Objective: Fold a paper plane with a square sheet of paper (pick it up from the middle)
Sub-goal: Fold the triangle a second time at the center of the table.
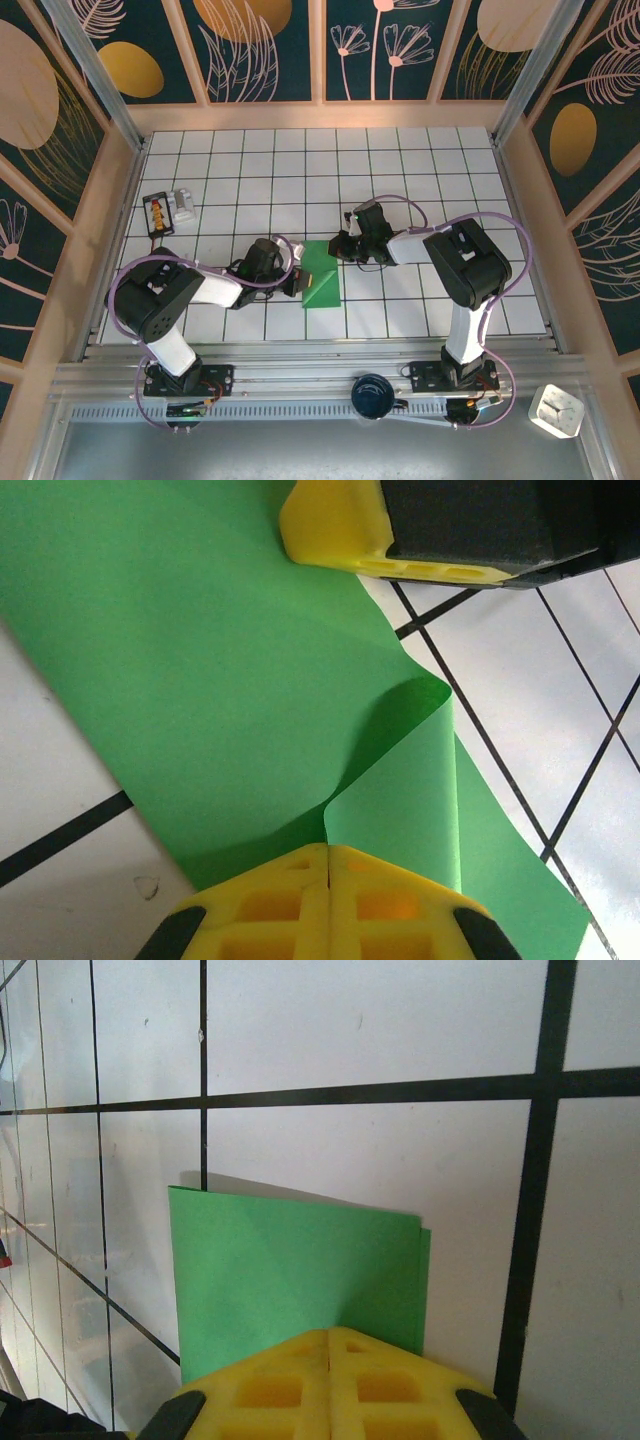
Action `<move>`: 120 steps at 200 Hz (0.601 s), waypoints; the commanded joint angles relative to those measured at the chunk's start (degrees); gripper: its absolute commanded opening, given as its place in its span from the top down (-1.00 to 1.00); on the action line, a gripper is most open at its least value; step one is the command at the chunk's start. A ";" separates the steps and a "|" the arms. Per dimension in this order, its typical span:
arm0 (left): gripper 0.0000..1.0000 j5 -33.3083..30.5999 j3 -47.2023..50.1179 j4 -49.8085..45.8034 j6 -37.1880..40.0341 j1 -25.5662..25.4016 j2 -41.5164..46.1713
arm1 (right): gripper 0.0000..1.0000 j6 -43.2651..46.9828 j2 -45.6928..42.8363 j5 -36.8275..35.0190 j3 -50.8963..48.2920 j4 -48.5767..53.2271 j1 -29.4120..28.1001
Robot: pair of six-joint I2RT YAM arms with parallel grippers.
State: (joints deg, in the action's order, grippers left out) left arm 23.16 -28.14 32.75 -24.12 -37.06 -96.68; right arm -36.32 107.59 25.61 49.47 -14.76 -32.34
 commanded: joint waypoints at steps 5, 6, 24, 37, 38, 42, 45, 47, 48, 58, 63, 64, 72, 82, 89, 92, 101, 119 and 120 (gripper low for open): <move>1.00 0.64 -0.77 0.28 -0.14 0.36 0.32 | 0.87 1.65 4.47 -3.90 -0.43 3.63 -0.72; 1.00 0.61 -0.77 0.24 -0.14 0.39 0.25 | 0.87 1.67 4.51 -3.90 -0.47 3.66 -0.71; 1.00 0.66 -1.10 0.30 -0.22 0.36 -0.08 | 0.87 1.60 4.56 -3.90 -0.44 3.69 -0.81; 1.00 0.68 -1.29 0.29 -0.39 0.35 -0.21 | 0.87 1.62 4.65 -3.90 -0.54 3.68 -0.80; 1.00 0.76 -1.30 0.29 -0.39 0.38 -0.24 | 0.87 1.61 4.65 -3.90 -0.53 3.68 -0.84; 1.00 0.88 -1.39 0.29 -0.40 0.35 -0.31 | 0.87 1.68 4.72 -3.90 -0.53 3.70 -0.80; 1.00 0.84 -1.46 0.23 -0.40 0.38 -0.30 | 0.87 1.65 4.67 -3.96 -0.52 3.69 -0.82; 1.00 0.84 -1.41 0.17 -0.40 0.40 -0.27 | 0.87 1.68 4.69 -3.96 -0.52 3.69 -0.82; 1.00 0.84 -1.40 0.14 -0.45 0.40 -0.22 | 0.87 1.68 4.71 -3.97 -0.52 3.73 -0.86; 1.00 0.60 -1.26 0.05 -0.25 0.36 -0.13 | 0.88 1.75 4.62 -4.07 -0.57 3.78 -0.88; 1.00 0.53 -1.17 -0.09 -0.18 0.35 -0.04 | 0.87 1.73 4.61 -4.07 -0.55 3.78 -0.80; 1.00 0.51 -1.15 -0.12 -0.20 0.33 0.03 | 0.87 1.71 4.58 -4.07 -0.54 3.78 -0.80; 1.00 0.16 -0.99 -0.31 -0.14 0.35 0.14 | 0.87 1.69 4.57 -4.07 -0.52 3.78 -0.80; 1.00 -0.02 -0.86 -0.44 -0.12 0.41 0.16 | 0.87 1.69 4.57 -4.07 -0.52 3.78 -0.84; 1.00 -0.29 -0.86 -0.78 -0.03 0.39 0.05 | 0.88 1.69 4.62 -4.07 -0.52 3.78 -0.80; 1.00 -0.42 -0.86 -0.91 0.01 0.36 0.05 | 0.87 1.73 4.61 -4.07 -0.57 3.78 -0.80; 1.00 -0.84 -0.86 -1.12 0.03 0.35 -0.03 | 0.87 1.69 4.57 -4.07 -0.67 3.83 -0.81; 1.00 -1.53 -0.61 -1.46 0.01 0.38 -0.04 | 0.87 1.77 4.50 -4.07 -0.62 3.87 -0.80; 1.00 -1.53 -0.61 -1.51 -0.02 0.40 -0.06 | 0.87 1.77 4.48 -4.07 -0.61 3.87 -0.80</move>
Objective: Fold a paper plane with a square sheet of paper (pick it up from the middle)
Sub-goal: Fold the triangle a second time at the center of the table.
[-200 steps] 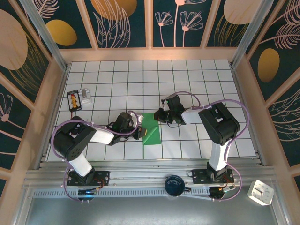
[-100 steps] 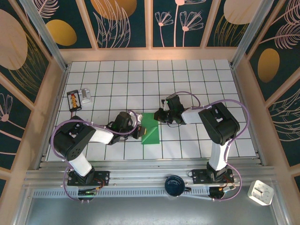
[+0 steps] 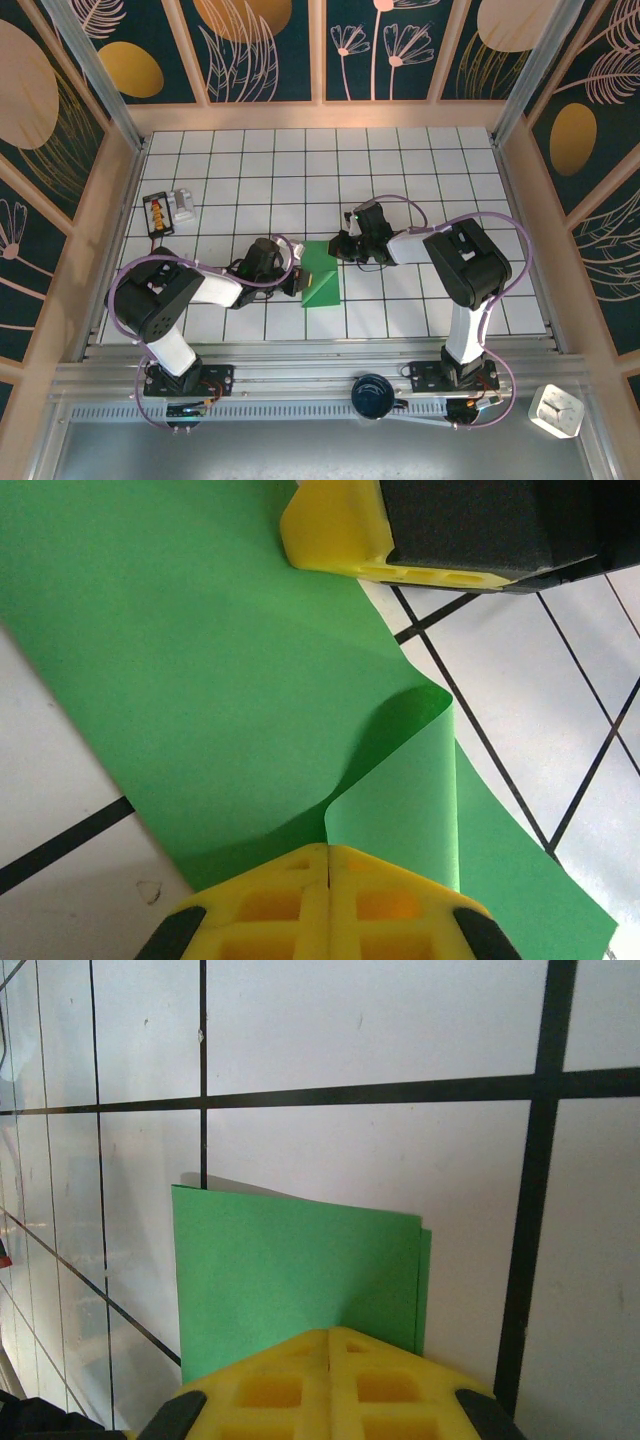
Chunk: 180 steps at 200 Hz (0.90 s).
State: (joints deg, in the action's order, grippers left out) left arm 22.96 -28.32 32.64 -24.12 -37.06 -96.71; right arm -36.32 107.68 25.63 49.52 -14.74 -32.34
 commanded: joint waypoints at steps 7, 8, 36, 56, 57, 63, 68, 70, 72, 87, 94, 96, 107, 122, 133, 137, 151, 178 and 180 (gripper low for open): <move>1.00 -1.41 -0.45 -1.70 0.04 0.37 -0.06 | 0.87 1.77 4.43 -4.10 -0.69 3.91 -0.83; 1.00 -1.46 -0.44 -1.79 -0.01 0.35 -0.06 | 0.87 1.77 4.45 -4.14 -0.67 3.92 -0.81; 1.00 -1.61 0.01 -2.10 -0.08 0.41 0.10 | 0.88 1.74 4.51 -4.18 -0.65 3.85 -0.78; 1.00 -0.80 -0.07 -1.95 -0.06 0.34 0.03 | 0.87 1.69 4.68 -4.01 -0.39 3.82 -0.80; 1.00 -0.76 -0.07 -1.96 -0.10 0.33 0.03 | 0.87 1.73 4.66 -4.01 -0.39 3.83 -0.80; 1.00 -0.45 -0.12 -1.97 -0.08 0.37 0.03 | 0.87 1.71 4.65 -4.01 -0.39 3.87 -0.80; 1.00 -0.24 -0.01 -1.83 -0.14 0.41 0.08 | 0.88 1.80 4.65 -4.09 -0.37 3.93 -0.80; 1.00 -0.19 0.01 -1.78 -0.18 0.36 0.08 | 0.87 1.78 4.58 -4.09 -0.32 3.93 -0.84; 1.00 -0.08 0.01 -1.72 -0.22 0.40 0.11 | 0.87 1.78 4.59 -4.14 -0.30 3.98 -0.83; 1.00 0.24 0.36 -1.36 -0.45 0.34 0.41 | 0.88 1.87 4.59 -4.18 -0.23 4.11 -0.84; 1.00 0.37 0.51 -1.20 -0.53 0.37 0.61 | 0.87 1.86 4.64 -4.21 -0.22 4.09 -0.87; 1.00 0.41 0.58 -1.10 -0.57 0.40 0.72 | 0.87 1.84 4.69 -4.19 -0.26 4.10 -0.86; 1.00 0.67 0.75 -0.85 -0.77 0.34 1.11 | 0.88 1.86 4.81 -4.18 -0.20 4.09 -0.80; 1.00 1.18 0.86 -0.83 -1.03 0.40 1.51 | 0.87 1.86 4.92 -4.09 -0.13 4.10 -0.87; 1.00 1.38 0.89 -0.80 -1.16 0.36 1.69 | 0.87 1.83 5.01 -4.09 -0.13 4.11 -0.80; 1.00 1.38 0.97 -0.78 -1.12 0.33 1.74 | 0.87 1.89 5.00 -4.09 -0.06 4.06 -0.80; 1.00 1.57 0.98 -0.99 -1.06 0.41 1.85 | 0.87 1.86 4.92 -4.17 -0.03 4.13 -0.83; 1.00 1.45 1.07 -1.09 -0.97 0.38 1.65 | 0.87 1.78 5.07 -4.10 0.03 4.11 -0.82; 1.00 1.47 1.07 -1.05 -0.94 0.40 1.58 | 0.87 1.78 5.08 -4.10 0.05 4.11 -0.85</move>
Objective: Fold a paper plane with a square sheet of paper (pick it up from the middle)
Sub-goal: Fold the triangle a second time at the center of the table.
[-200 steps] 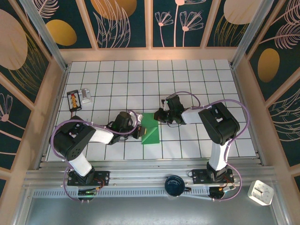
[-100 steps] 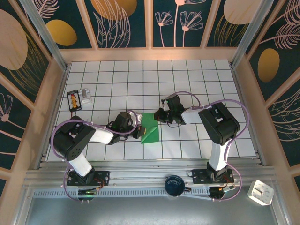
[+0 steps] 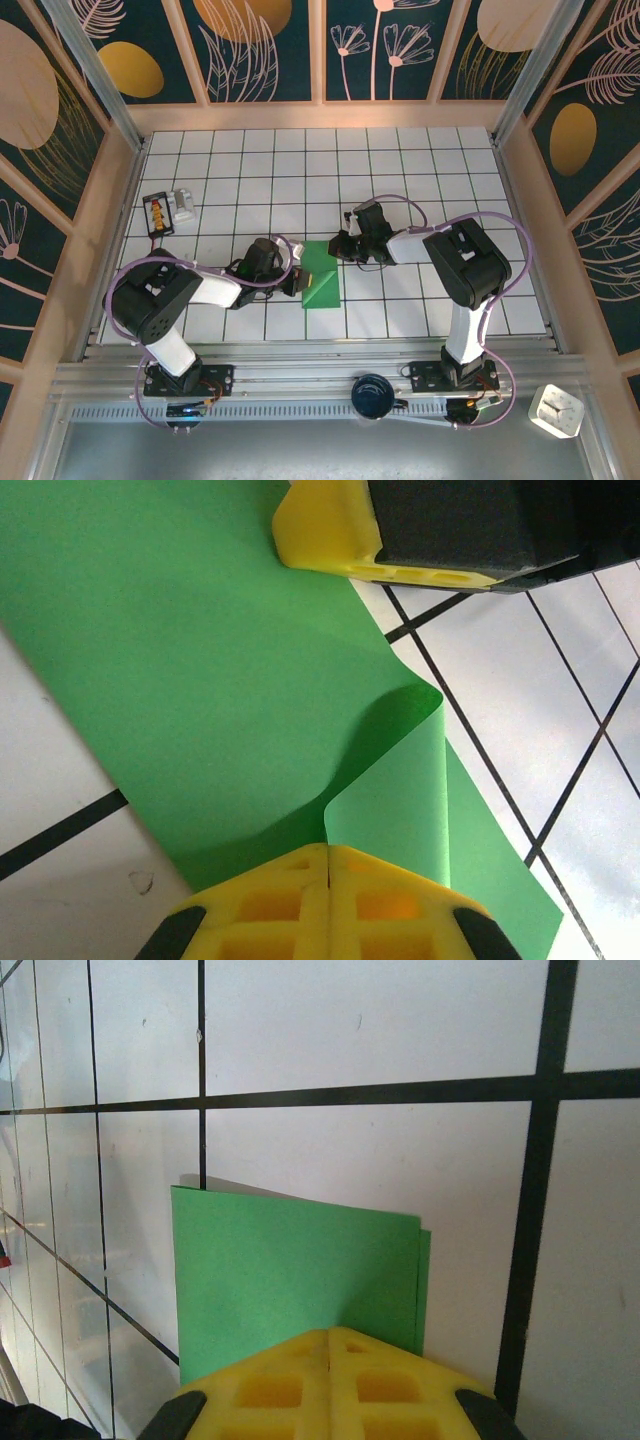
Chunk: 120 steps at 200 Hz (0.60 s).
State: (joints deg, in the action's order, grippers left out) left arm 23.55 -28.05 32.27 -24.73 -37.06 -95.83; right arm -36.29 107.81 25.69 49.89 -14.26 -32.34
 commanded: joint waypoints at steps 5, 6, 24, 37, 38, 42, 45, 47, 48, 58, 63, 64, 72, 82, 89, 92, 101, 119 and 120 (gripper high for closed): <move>1.00 0.84 0.85 -0.70 -0.33 0.36 0.53 | 0.87 1.75 4.92 -4.16 -0.32 3.51 -0.82; 1.00 0.82 0.83 -0.71 -0.32 0.38 0.50 | 0.87 1.75 4.94 -4.16 -0.32 3.52 -0.81; 1.00 0.40 0.46 -1.02 -0.46 0.36 -0.19 | 0.87 1.76 4.87 -4.16 -0.41 3.49 -0.86; 1.00 0.03 0.21 -1.36 -0.41 0.40 -0.45 | 0.87 1.75 4.86 -4.16 -0.49 3.47 -0.80; 1.00 0.02 0.20 -1.39 -0.41 0.40 -0.47 | 0.87 1.75 4.78 -4.20 -0.58 3.51 -0.84; 1.00 -0.08 0.23 -1.49 -0.45 0.33 -0.56 | 0.87 1.75 4.70 -4.22 -0.58 3.51 -0.83; 1.00 -0.15 0.21 -1.44 -0.41 0.40 -0.58 | 0.87 1.74 4.72 -4.24 -0.61 3.48 -0.80; 1.00 -0.17 0.22 -1.56 -0.41 0.41 -0.58 | 0.87 1.71 4.74 -4.25 -0.59 3.52 -0.80; 1.00 -0.21 0.20 -1.58 -0.41 0.36 -0.58 | 0.87 1.73 4.72 -4.20 -0.59 3.49 -0.84; 1.00 -0.43 0.11 -1.89 -0.24 0.35 -0.76 | 0.87 1.67 4.72 -4.25 -0.63 3.45 -0.80; 1.00 -0.48 -0.05 -2.11 -0.15 0.45 -0.92 | 0.87 1.66 4.82 -4.22 -0.67 3.39 -0.80; 1.00 -0.50 -0.11 -2.16 -0.15 0.43 -0.88 | 0.87 1.66 4.84 -4.19 -0.67 3.37 -0.80; 1.00 -0.55 -0.15 -2.23 -0.10 0.40 -1.06 | 0.87 1.60 4.83 -4.16 -0.74 3.35 -0.80; 1.00 -0.63 -0.16 -2.37 -0.06 0.41 -1.20 | 0.87 1.58 4.93 -4.16 -0.60 3.28 -0.84; 1.00 -0.78 -0.16 -2.39 -0.05 0.39 -1.20 | 0.88 1.63 4.93 -4.16 -0.59 3.28 -0.82; 1.00 -0.79 -0.16 -2.47 -0.08 0.33 -1.20 | 0.87 1.66 4.91 -4.16 -0.58 3.28 -0.84; 1.00 -0.92 -0.16 -2.52 0.03 0.34 -1.15 | 0.87 1.64 4.85 -4.16 -0.59 3.28 -0.82; 1.00 -1.14 -0.24 -2.56 0.03 0.42 -1.49 | 0.88 1.69 4.91 -4.07 -0.56 3.30 -0.81; 1.00 -1.14 -0.33 -2.61 0.03 0.37 -1.48 | 0.87 1.68 4.89 -4.07 -0.53 3.29 -0.80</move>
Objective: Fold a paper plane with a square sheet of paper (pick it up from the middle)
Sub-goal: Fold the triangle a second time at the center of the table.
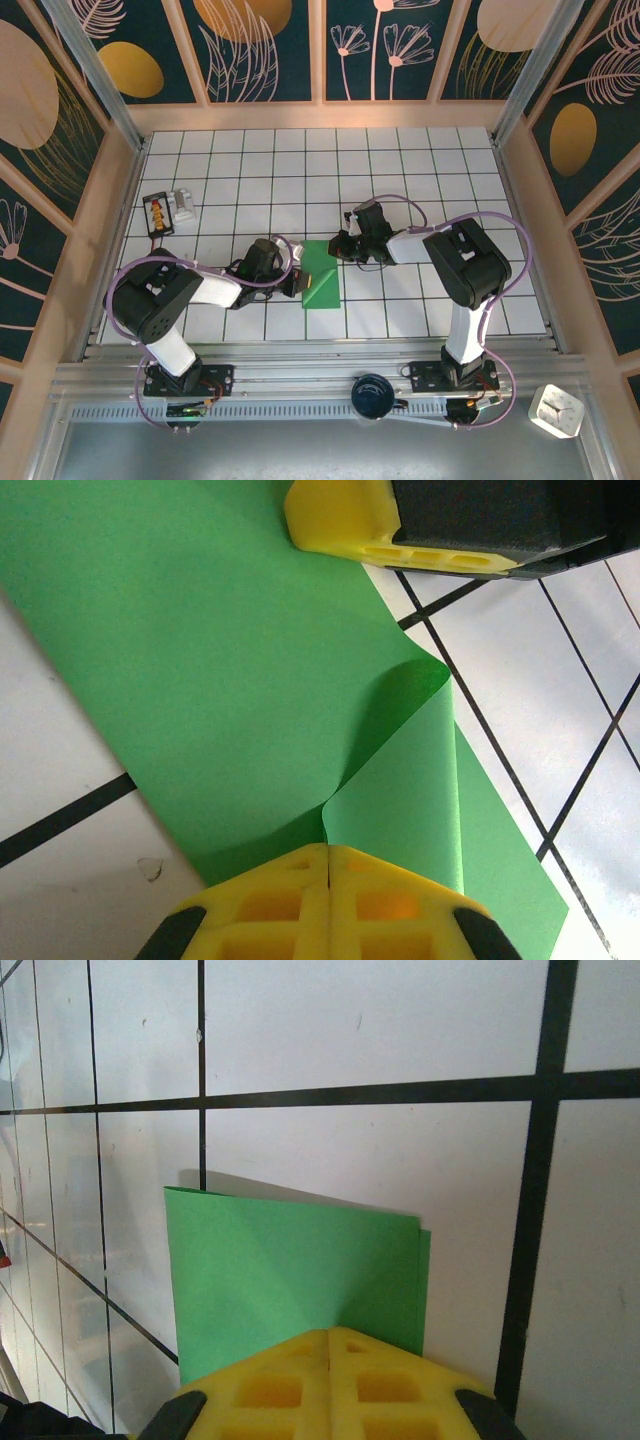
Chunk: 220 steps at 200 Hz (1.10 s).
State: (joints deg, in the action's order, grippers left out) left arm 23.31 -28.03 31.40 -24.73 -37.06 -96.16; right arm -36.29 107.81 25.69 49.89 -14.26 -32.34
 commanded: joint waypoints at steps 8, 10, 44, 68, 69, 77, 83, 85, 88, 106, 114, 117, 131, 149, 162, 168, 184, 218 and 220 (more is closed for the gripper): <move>1.00 -0.88 -0.50 -1.87 0.03 0.36 -1.46 | 0.87 1.68 4.99 -4.07 -0.58 3.28 -0.84; 1.00 -0.83 -0.52 -1.87 0.03 0.35 -1.48 | 0.87 1.67 4.96 -4.07 -0.51 3.28 -0.87; 1.00 -1.50 -0.71 -2.84 0.26 0.40 -1.70 | 0.85 1.75 4.67 -3.81 -0.24 3.28 -0.88; 1.00 -2.12 -1.04 -4.49 0.71 0.41 -1.71 | 0.78 2.27 4.19 -3.19 0.99 3.78 -0.80; 1.00 -2.17 -1.05 -4.58 0.77 0.41 -1.73 | 0.77 2.32 4.13 -3.15 1.04 3.79 -0.80; 1.00 -2.39 -1.19 -5.12 0.89 0.41 -1.72 | 0.75 2.70 3.69 -3.11 1.43 4.14 -0.86; 1.00 -2.62 -1.24 -5.51 0.91 0.35 -1.73 | 0.74 3.02 3.27 -3.10 1.75 4.48 -0.80; 1.00 -2.71 -1.24 -5.57 0.93 0.37 -1.72 | 0.73 3.08 3.11 -3.17 1.87 4.54 -0.73; 1.00 -2.81 -1.31 -5.73 0.97 0.33 -1.74 | 0.73 3.18 2.97 -3.08 2.03 4.71 -0.71; 1.00 -3.09 -1.58 -6.57 0.91 0.41 -1.66 | 0.71 4.01 2.31 -3.03 2.99 5.76 -0.63; 1.00 -3.26 -1.80 -6.93 0.81 0.41 -1.69 | 0.70 4.34 2.10 -2.95 3.45 6.24 -0.64; 1.00 -3.27 -1.92 -7.00 0.77 0.36 -1.69 | 0.70 4.45 2.08 -2.89 3.58 6.37 -0.64; 1.00 -3.18 -2.11 -7.09 0.74 0.40 -3.31 | 0.69 4.65 2.07 -2.75 3.84 6.65 -0.62; 1.00 -3.28 -2.46 -7.32 0.51 0.36 -3.91 | 0.68 4.91 2.05 -2.67 4.02 7.08 -0.63; 1.00 -3.28 -2.79 -7.74 0.29 0.39 -4.27 | 0.68 5.24 1.64 -2.67 4.16 7.48 -0.53; 1.00 -3.35 -2.90 -7.89 0.16 0.36 -4.50 | 0.67 5.48 1.30 -2.67 4.19 7.71 -0.50; 1.00 -3.37 -3.25 -8.19 -0.27 0.41 -4.78 | 0.66 6.07 0.53 -2.67 4.38 8.17 -0.45; 1.00 -2.70 -3.43 -7.94 -0.93 0.40 -4.90 | 0.65 7.62 -1.91 -3.90 4.24 10.43 -0.26; 1.00 -2.67 -3.43 -7.89 -0.98 0.36 -4.87 | 0.65 7.59 -2.06 -4.01 4.14 10.53 -0.27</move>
State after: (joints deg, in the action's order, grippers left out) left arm 23.55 -31.14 27.49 -25.19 -37.04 -97.47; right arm -31.27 107.83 24.93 53.67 -8.05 -32.71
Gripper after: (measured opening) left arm 0.043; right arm 0.172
